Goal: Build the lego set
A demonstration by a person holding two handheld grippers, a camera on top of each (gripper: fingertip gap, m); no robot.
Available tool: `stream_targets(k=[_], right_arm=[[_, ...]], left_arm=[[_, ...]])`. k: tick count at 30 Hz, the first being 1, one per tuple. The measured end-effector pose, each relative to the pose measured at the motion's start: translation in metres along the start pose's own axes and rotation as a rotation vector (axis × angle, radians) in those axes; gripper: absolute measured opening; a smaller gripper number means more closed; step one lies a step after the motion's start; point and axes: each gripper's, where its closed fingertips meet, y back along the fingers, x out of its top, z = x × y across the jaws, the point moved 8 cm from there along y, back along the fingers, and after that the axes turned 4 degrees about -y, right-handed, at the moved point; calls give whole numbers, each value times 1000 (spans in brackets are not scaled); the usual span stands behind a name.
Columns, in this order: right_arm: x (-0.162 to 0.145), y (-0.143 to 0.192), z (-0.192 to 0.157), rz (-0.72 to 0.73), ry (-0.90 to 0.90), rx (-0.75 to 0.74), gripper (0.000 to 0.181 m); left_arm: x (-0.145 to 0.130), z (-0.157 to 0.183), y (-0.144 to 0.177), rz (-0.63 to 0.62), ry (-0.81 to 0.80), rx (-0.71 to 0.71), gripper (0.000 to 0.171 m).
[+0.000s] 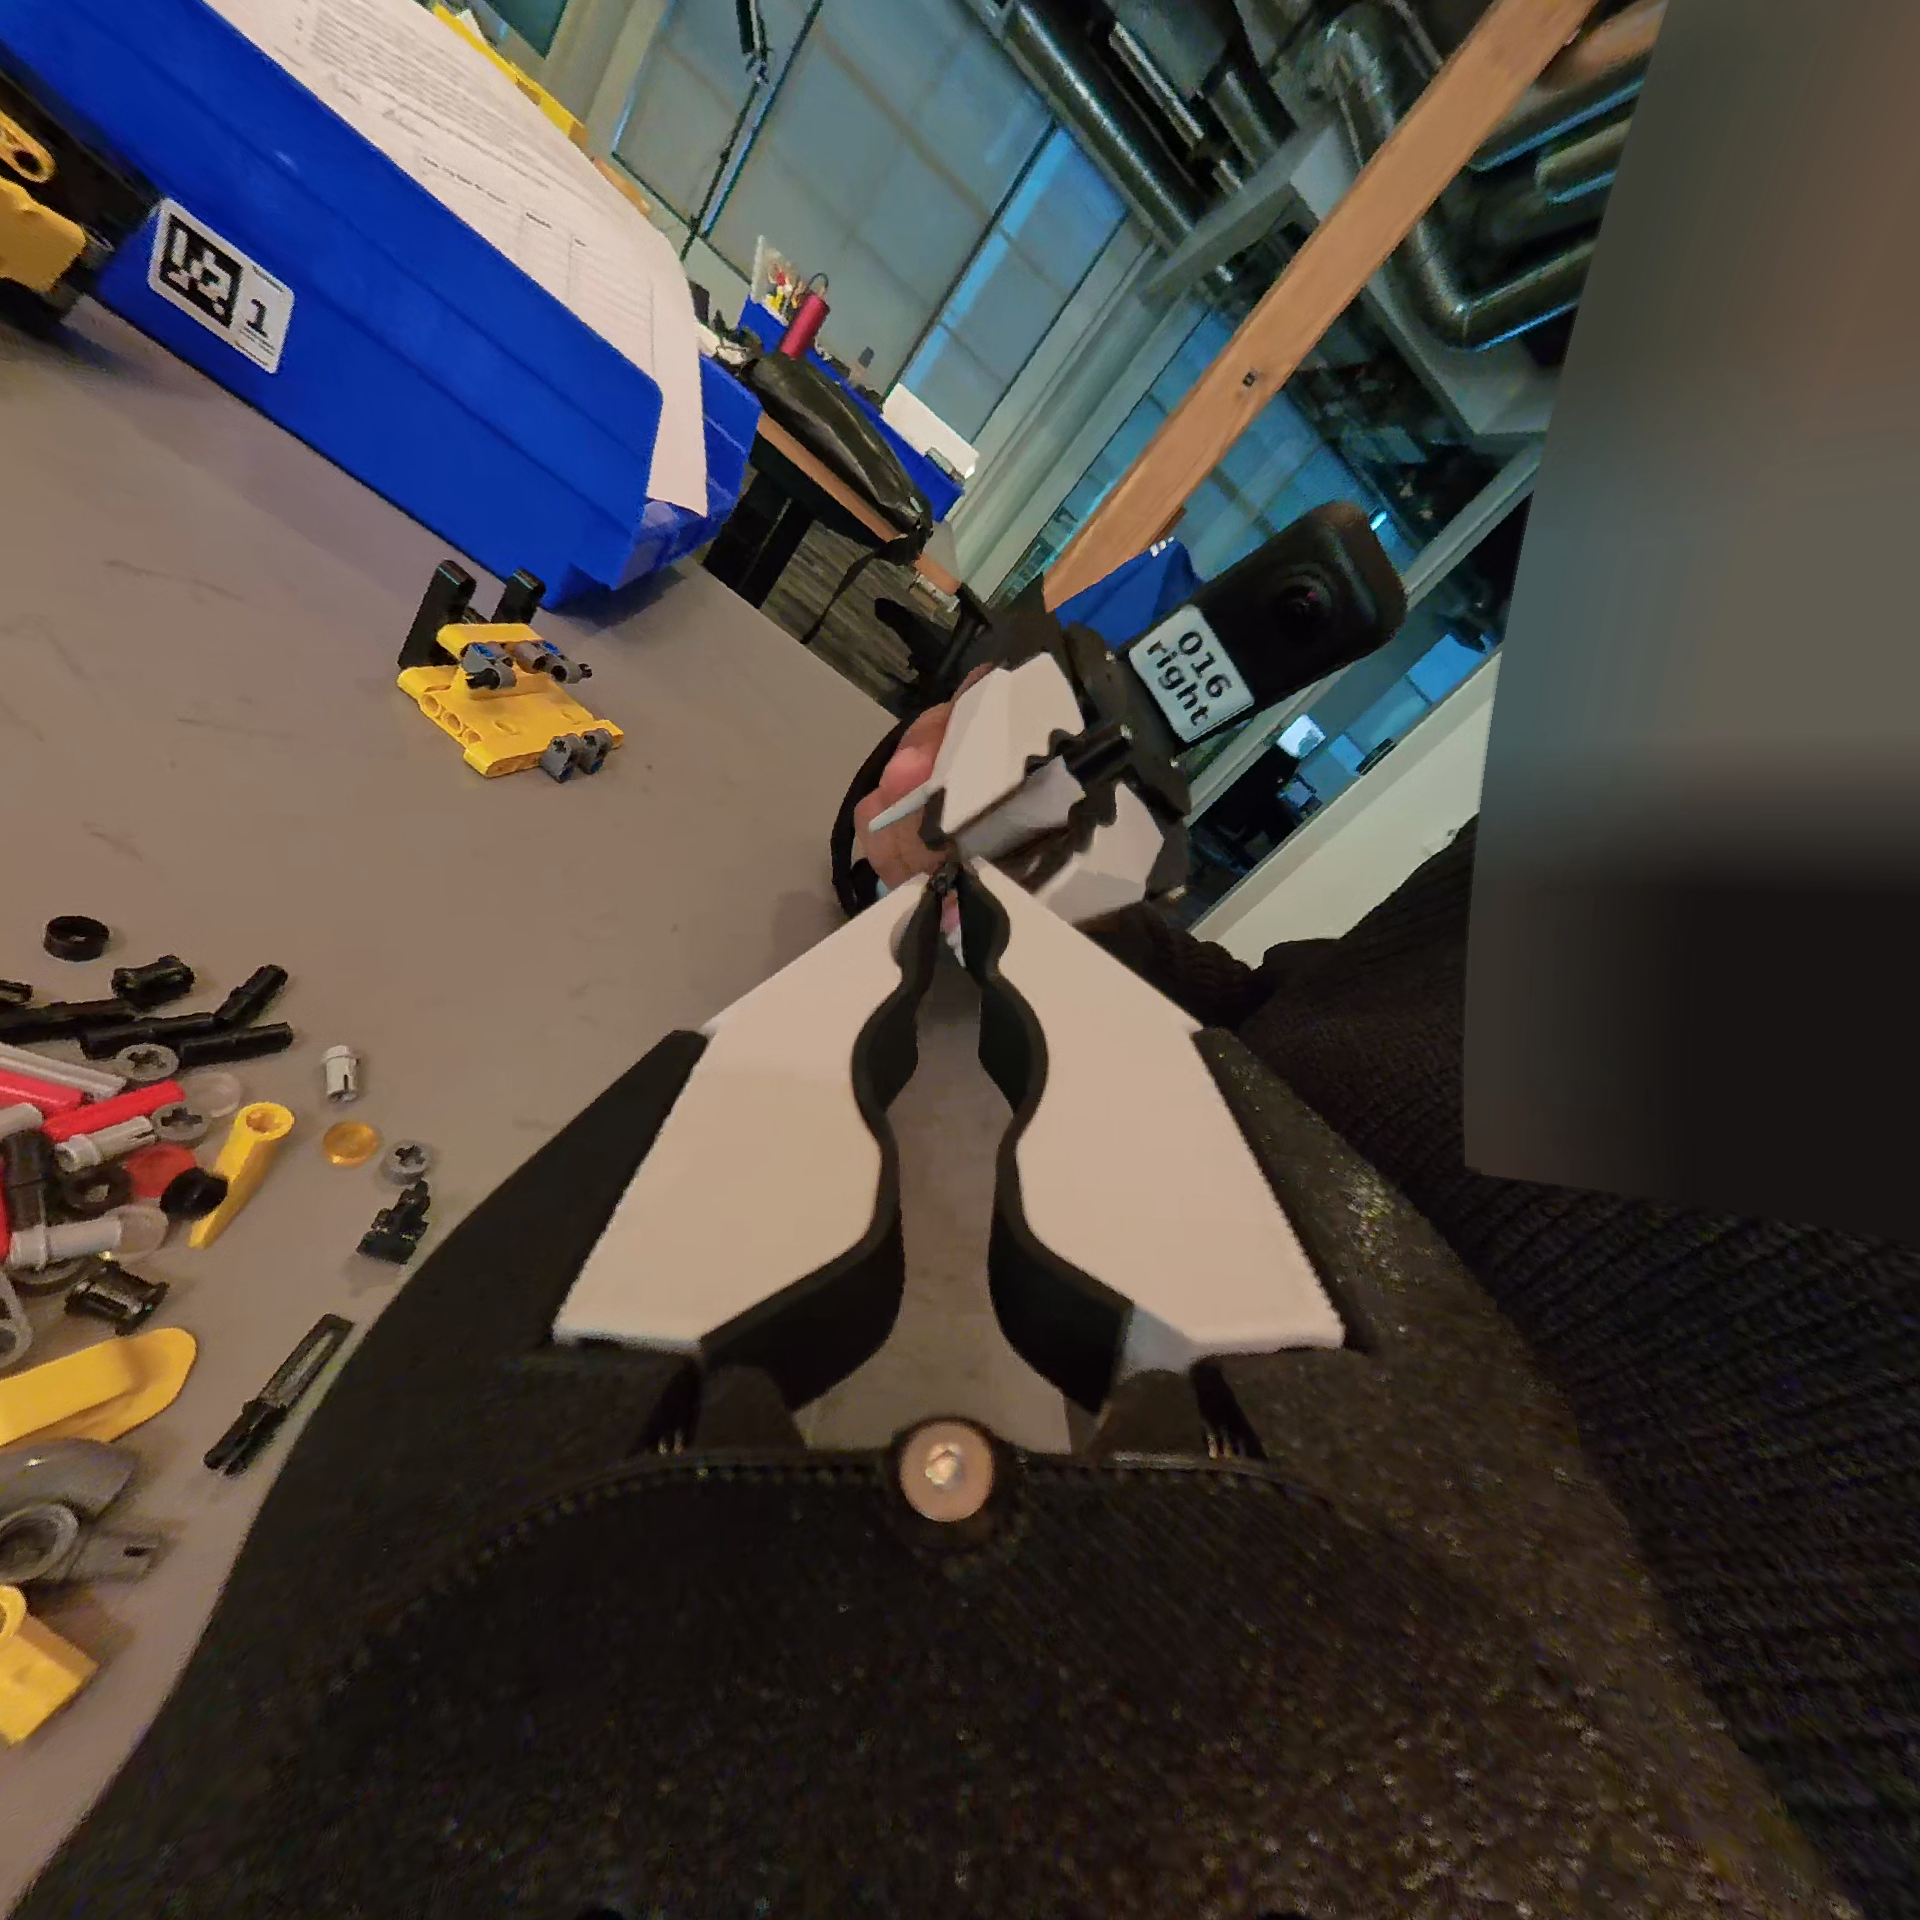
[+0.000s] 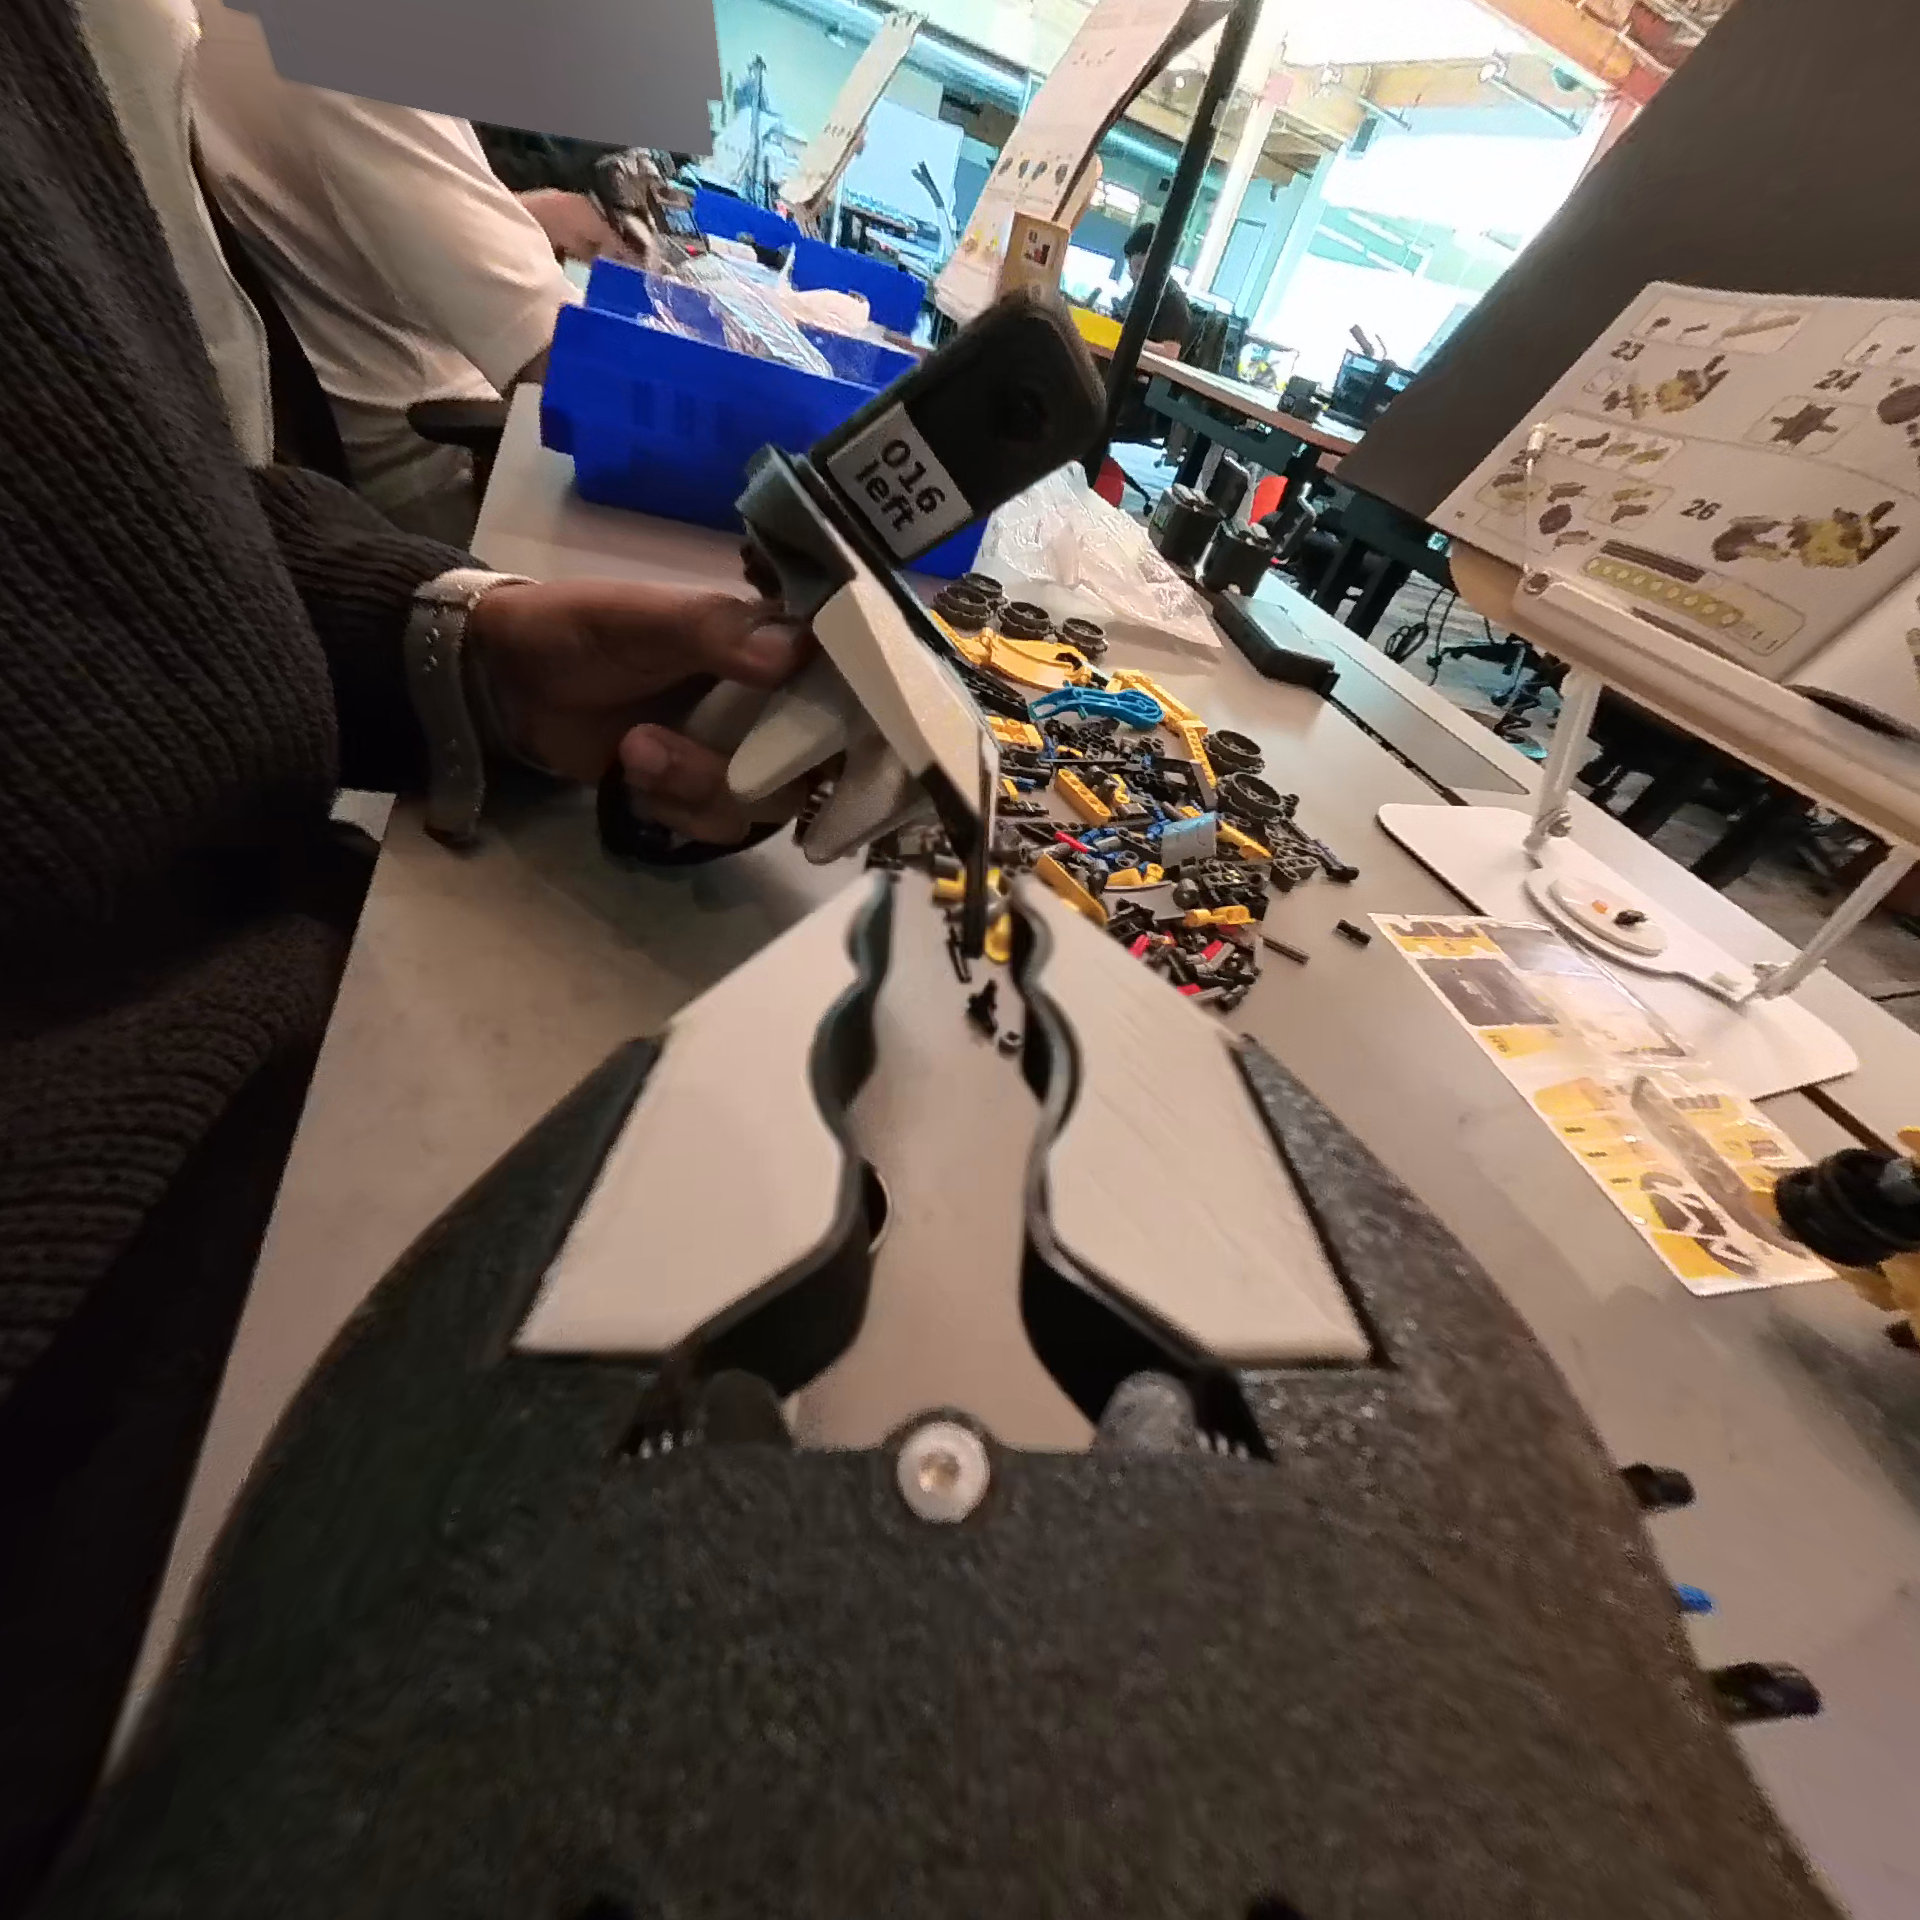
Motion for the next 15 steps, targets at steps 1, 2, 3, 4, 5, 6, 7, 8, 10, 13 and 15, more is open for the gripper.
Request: stream_targets(k=[1, 2, 3, 4, 5, 6, 7, 8, 10, 13, 15], right_arm=[[0, -1, 1, 9, -22, 0, 35], [0, -1, 2, 16, -45, -4, 49], [0, -2, 3, 23, -67, -8, 62], [0, -2, 4, 30, -87, -3, 78], [-1, -2, 5, 40, -101, 8, 89], [-1, -1, 5, 48, -106, 23, 90], [0, -1, 5, 58, -108, 32, 86], [0, 0, 5, 69, -105, 32, 80], [2, 1, 6, 84, -76, 16, 68], [5, 3, 2, 118, 48, -32, 49], [7, 4, -2, 138, 109, -57, 38]], left_arm=[[1, 0, 1, 14, 17, -15, 0], [2, -1, 3, 31, 36, -28, 0], [3, -2, 5, 45, 57, -43, 0], [4, -2, 6, 60, 80, -64, 0], [4, -2, 7, 76, 103, -87, 0], [5, -3, 8, 88, 125, -110, 0], [5, -3, 9, 93, 145, -130, 0], [4, -3, 9, 92, 161, -148, 0], [3, -2, 6, 75, 184, -182, 0], [0, 0, 2, 46, 202, -211, 0], [-1, 0, 1, 43, 220, -230, 0]])
